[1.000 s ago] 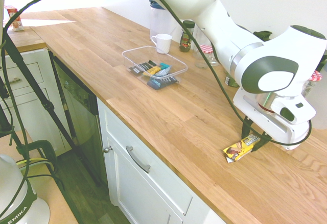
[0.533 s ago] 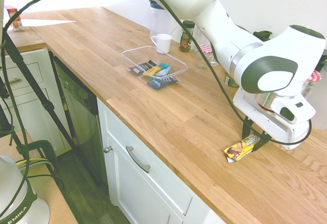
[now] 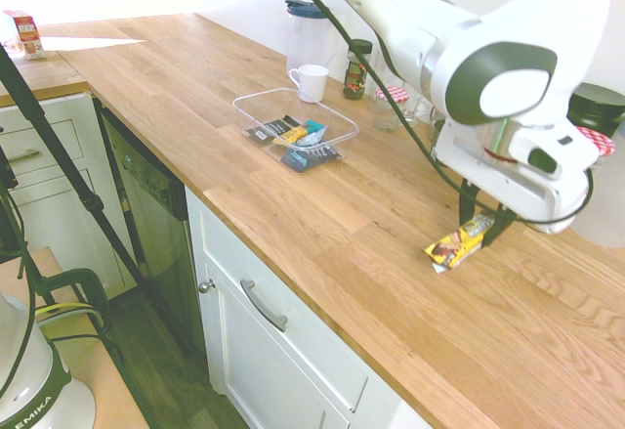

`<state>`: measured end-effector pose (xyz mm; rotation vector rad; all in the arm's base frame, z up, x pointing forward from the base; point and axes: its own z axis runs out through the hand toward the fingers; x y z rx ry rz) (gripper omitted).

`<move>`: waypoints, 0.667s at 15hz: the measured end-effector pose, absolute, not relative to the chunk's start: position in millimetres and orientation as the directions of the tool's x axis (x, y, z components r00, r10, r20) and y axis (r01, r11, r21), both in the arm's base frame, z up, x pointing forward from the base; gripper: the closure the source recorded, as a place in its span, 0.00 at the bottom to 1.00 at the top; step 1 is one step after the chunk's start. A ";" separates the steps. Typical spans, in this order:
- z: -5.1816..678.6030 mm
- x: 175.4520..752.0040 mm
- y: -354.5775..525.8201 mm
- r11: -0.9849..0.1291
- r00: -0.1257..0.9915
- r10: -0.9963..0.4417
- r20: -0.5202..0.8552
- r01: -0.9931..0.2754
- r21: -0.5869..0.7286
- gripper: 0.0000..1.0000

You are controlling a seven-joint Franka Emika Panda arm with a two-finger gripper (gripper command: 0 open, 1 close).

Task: Put the protein bar into the container

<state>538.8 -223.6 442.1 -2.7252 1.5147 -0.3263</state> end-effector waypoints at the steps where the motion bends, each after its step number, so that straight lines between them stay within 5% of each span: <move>1: 458.2 537.7 -200.3 -0.545 0.521 -0.832 0.192 -0.832 -0.106 1.00; 10: 509.3 540.6 11.0 -0.641 0.613 -0.753 0.238 -0.765 -0.061 1.00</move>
